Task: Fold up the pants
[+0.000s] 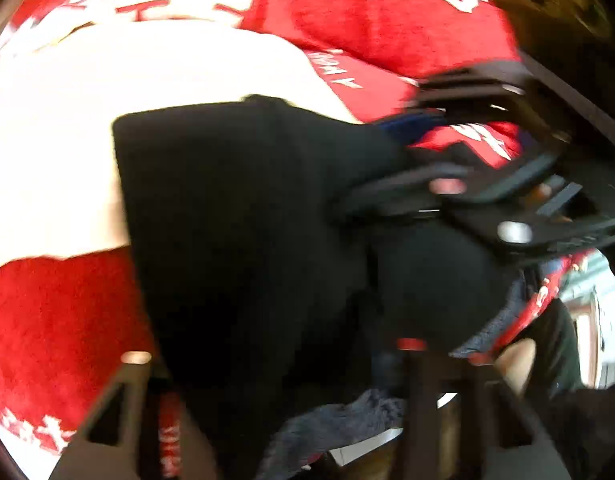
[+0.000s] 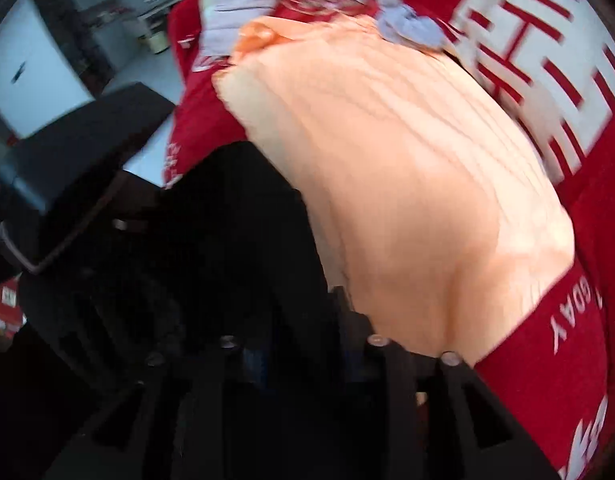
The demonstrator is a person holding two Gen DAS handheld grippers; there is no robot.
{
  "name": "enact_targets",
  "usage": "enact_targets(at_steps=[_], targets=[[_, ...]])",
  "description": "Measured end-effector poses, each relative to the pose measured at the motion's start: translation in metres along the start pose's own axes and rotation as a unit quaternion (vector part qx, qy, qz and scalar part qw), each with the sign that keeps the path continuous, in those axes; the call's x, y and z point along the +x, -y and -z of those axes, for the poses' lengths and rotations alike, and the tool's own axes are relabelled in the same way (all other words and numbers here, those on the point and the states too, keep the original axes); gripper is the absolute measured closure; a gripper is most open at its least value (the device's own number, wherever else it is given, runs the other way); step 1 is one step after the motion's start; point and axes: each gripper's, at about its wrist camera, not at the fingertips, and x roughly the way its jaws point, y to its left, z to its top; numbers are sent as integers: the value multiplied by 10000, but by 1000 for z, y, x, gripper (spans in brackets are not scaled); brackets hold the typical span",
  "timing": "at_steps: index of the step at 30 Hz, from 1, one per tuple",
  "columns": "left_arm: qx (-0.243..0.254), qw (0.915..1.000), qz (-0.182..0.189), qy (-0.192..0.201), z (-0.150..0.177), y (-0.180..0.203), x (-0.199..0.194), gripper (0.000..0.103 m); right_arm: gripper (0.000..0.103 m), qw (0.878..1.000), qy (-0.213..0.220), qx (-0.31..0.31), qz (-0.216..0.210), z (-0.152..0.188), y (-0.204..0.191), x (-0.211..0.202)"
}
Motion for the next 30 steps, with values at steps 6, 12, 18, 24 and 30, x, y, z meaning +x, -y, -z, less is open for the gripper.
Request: enact_targets(at_steps=[6,12,18,24,30], targets=[[-123,9994,-301,-75,-1,17,0,70,25,9820,323,1187,1432,52,30,-49],[-279,9987,-423,-102,-5,27,-13,72,25,9310,824,3478,738,146,58,-68],[-178,9969,-761,-99,-8,51,-37,73,21,9245,922,3615,783,182,13,-55],[-126,9956,-925,51,-13,74,-58,77,18,9476,751,2996,813,210,-60,-53],[142,9927,-1191,85,-21,110,-68,79,17,9154,1149,3187,2173,216,-55,-101]])
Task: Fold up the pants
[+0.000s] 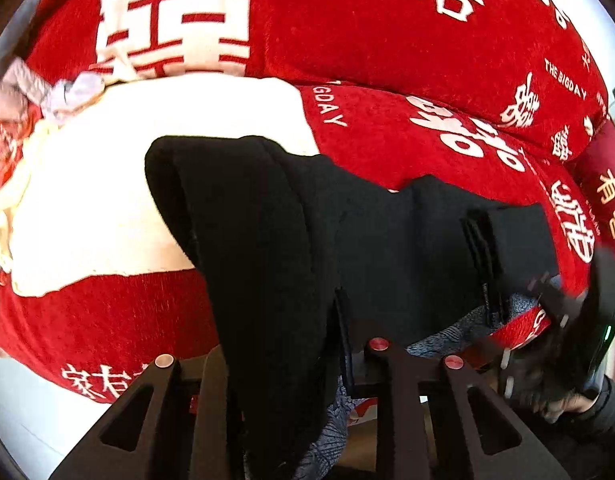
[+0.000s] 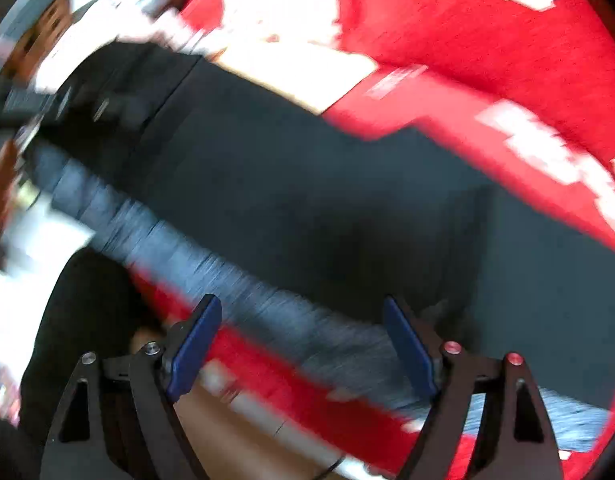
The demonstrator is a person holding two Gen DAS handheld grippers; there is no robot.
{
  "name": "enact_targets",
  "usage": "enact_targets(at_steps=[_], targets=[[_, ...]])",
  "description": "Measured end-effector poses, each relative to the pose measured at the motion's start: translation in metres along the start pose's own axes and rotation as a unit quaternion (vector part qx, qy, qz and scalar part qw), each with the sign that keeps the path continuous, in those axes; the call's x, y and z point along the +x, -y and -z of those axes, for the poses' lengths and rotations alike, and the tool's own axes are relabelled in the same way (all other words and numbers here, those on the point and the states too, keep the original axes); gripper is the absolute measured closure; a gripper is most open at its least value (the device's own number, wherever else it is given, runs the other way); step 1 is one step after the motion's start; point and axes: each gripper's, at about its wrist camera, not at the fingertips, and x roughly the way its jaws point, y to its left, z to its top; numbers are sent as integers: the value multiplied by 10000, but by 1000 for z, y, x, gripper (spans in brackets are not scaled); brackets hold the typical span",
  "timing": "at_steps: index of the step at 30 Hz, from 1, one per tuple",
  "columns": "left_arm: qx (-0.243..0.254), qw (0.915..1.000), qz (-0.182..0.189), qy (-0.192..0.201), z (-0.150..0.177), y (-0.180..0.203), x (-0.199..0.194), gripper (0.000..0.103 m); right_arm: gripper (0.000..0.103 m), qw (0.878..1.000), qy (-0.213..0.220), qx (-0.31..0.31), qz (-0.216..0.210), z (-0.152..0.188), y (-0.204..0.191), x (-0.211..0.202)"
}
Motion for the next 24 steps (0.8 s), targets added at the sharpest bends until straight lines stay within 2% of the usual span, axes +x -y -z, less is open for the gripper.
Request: enact_targets(at_steps=[2,4,6,8,10,12,16,21,24], targets=[[57,10000,-66,19,-2,12,-4,80,16,9964,89,53,843,-11,11,3],[63,10000,-66,38,-6,22,-9,81,15,9928,-142,66,1190,-17,17,17],[66,10000,-15,33,-8,30,-13,81,15,9925,-396,207,1136,-16,22,35],[70,10000,14,5,-12,40,-18,81,7,9911,-505,40,1232,-15,16,49],[82,10000,-5,-27,-16,51,-21,82,2,9881,-388,-259,1466,-18,4,50],[95,9999,-7,-50,-18,58,-24,82,2,9903,-348,-189,1334,-20,8,38],[218,9997,-1,-60,-25,85,-29,82,2,9891,168,53,1463,-19,38,-5],[436,9990,-17,-112,-35,129,-30,82,2,9835,35,284,1784,3,85,-25],[588,9981,64,-173,-40,160,-24,82,2,9812,-1,633,1825,20,118,-35]])
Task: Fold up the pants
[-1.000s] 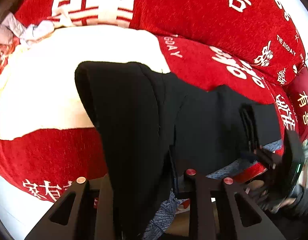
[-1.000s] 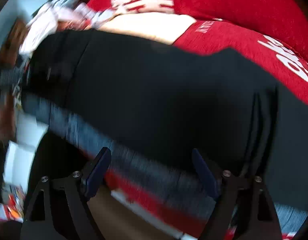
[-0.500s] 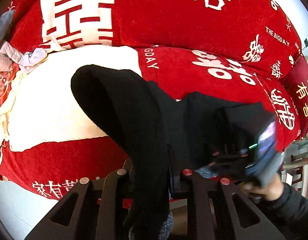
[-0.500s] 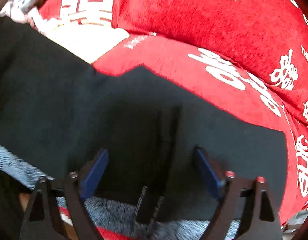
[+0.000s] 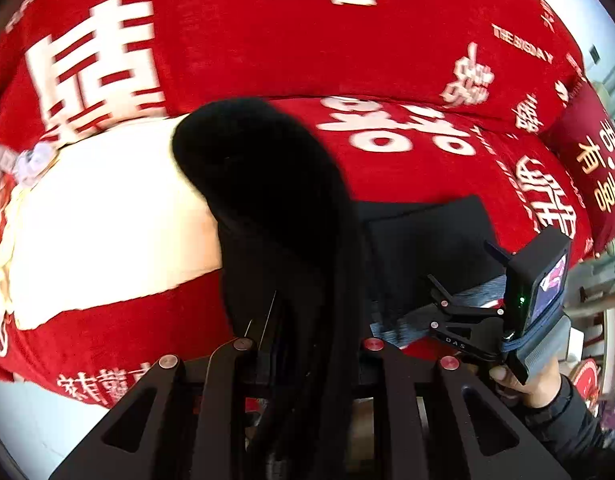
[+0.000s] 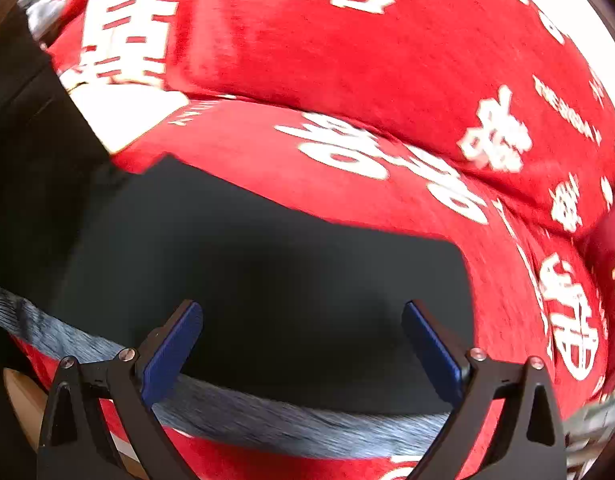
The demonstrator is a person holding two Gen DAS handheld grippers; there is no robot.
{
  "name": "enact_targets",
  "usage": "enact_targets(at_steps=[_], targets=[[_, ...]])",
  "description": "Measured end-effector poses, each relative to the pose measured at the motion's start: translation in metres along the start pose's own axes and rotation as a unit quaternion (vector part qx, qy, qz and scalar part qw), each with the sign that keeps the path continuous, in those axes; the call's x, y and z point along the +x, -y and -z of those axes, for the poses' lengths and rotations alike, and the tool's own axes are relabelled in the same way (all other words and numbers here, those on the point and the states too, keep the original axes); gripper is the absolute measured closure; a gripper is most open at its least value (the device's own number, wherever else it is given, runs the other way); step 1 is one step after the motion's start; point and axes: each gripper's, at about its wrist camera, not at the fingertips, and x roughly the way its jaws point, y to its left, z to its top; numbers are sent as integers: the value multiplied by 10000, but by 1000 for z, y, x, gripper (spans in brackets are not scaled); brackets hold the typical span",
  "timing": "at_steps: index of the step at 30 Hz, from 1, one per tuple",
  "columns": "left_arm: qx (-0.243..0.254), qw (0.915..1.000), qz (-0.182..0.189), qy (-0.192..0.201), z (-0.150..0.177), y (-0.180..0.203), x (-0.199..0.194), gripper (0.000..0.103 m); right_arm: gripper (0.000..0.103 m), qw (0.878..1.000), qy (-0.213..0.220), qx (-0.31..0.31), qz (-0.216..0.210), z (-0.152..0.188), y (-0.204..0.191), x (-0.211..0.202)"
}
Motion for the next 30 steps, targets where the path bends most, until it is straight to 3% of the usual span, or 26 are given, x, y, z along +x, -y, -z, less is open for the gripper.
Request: enact_targets(at_steps=[4,13,22,25,30], targets=[[232,9996,29,-135,-14,53,12,82,2,9992,-9,397,33,16,43,-1],[681,9967,191,-390,-42,155,47,82,2,9981,-168,588,89,32,84,17],[789,9936,323,-743,-53,210,101,82,2,9957,-177,882,-211,49,111,24],[888,9930,135,-763,-55,226,118,82,2,9960,-135,855,-203,56,118,21],[692,9922,90,-1032,-57,226,151,82,2,9947,-140,995,-213,70,132,17]])
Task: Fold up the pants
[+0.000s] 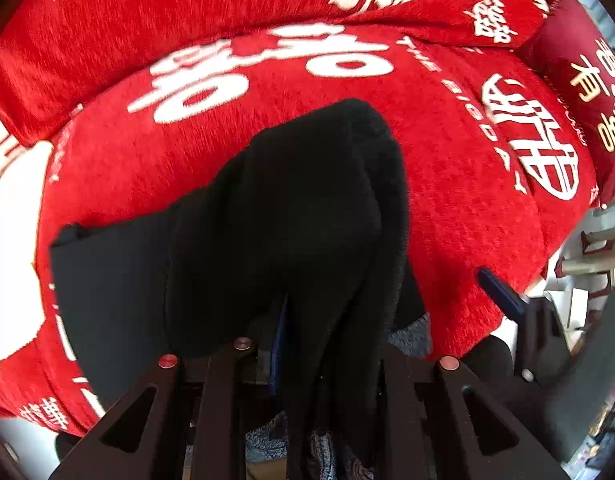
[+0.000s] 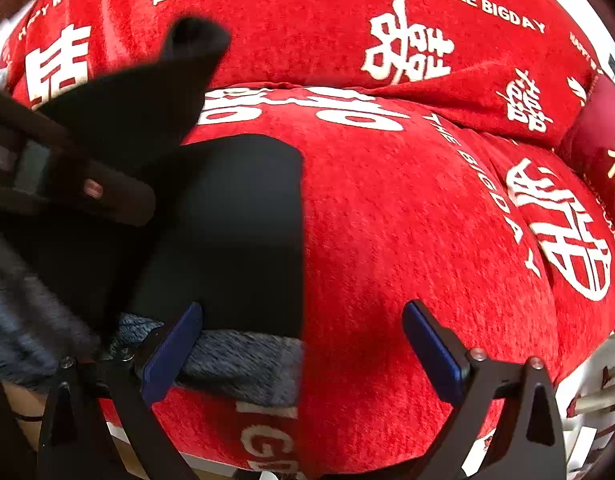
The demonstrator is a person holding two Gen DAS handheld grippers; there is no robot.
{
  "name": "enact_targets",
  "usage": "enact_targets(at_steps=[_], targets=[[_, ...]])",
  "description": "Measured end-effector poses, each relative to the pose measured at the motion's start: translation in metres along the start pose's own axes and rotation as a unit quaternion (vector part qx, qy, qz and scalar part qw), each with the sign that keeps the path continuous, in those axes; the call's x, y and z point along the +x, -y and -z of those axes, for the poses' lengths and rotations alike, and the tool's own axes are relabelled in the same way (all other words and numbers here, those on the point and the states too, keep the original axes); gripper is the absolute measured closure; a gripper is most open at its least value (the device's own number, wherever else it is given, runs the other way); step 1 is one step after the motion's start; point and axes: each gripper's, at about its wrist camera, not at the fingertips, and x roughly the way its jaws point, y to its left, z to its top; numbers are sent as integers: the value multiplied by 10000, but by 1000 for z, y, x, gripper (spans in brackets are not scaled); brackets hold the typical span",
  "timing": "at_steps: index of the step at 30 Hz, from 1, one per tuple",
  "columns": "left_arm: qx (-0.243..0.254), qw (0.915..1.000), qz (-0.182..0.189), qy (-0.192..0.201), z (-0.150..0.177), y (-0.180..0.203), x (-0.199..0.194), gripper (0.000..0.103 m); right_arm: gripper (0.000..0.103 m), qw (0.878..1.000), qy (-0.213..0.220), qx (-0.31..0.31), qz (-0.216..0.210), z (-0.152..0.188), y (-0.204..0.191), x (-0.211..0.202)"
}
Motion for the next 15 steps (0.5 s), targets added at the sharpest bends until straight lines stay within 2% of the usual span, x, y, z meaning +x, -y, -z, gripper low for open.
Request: enact_targets(at_steps=[6,8,10,11,15], targets=[[1,9999,-138,-16,-6,7,13,81,2,9998,-44,186,-100,7,17,-7],[21,9999,-150,-7,-6,9,13,77,2,9995,-34,239,-196,9,22,-13],[41,10000,-3,-22,-7,11,11,59,2,9989,23,206,-418,13,27,-21],[37,9999,102,-19,-7,12,9,55,2,9978,89,145,-638,16,28,-27],[124,9998,165,-57,-7,17,1,53,2,9877,261,58,-1542,25,27,-38]])
